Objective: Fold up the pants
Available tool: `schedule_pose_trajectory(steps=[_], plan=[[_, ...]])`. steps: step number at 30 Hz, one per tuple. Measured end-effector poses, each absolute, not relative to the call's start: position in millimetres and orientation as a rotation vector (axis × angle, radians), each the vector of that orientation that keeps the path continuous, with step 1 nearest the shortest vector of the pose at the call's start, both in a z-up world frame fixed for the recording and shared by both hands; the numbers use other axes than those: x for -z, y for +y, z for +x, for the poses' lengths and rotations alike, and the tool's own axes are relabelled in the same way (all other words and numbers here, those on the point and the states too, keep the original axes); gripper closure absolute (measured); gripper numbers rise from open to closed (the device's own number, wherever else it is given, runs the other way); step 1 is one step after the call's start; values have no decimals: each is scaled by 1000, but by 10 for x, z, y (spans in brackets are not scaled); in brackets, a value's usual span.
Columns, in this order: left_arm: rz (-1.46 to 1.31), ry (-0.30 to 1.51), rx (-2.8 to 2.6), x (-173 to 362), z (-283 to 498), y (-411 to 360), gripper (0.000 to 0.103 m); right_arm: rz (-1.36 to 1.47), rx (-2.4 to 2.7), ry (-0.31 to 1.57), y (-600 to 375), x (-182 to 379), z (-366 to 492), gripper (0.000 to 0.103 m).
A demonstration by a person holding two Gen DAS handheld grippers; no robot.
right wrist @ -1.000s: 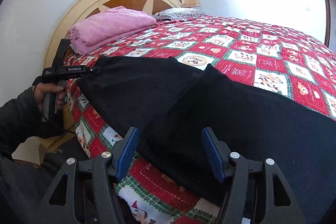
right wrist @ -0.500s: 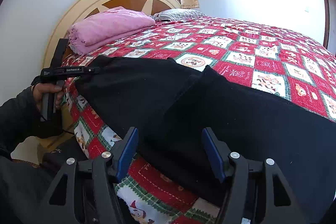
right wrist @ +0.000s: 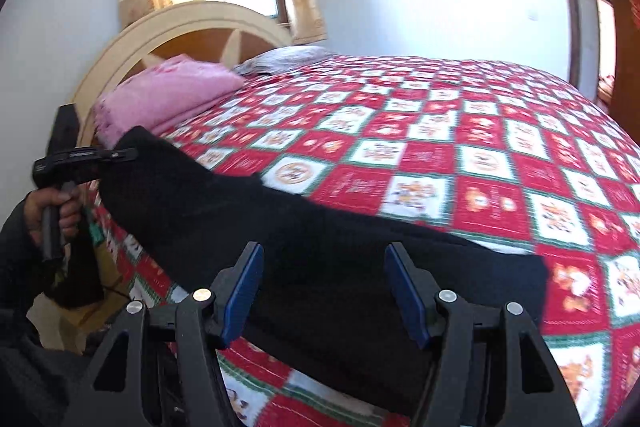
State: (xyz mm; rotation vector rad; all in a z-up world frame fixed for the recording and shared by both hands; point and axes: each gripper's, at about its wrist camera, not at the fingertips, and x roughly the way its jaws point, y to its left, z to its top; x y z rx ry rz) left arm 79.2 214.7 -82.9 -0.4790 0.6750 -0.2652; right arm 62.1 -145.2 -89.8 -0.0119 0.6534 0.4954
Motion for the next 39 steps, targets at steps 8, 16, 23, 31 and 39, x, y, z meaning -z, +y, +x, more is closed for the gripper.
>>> schedule_pose_trajectory(steps=[8, 16, 23, 31, 39], plan=[[-482, 615, 433, 314, 782, 1468, 82, 56, -382, 700, -1997, 918, 621, 38], [-376, 673, 566, 167, 967, 561, 82, 166, -264, 708, -2399, 1062, 731, 37], [-292, 784, 637, 295, 1183, -211, 82, 242, -173, 675, -2662, 1070, 758, 37], [-178, 934, 650, 631, 1288, -925, 82, 297, -105, 628, -2915, 1012, 764, 37], [-54, 1023, 631, 1094, 1410, -1429, 82, 318, -102, 630, -2988, 1028, 773, 36]])
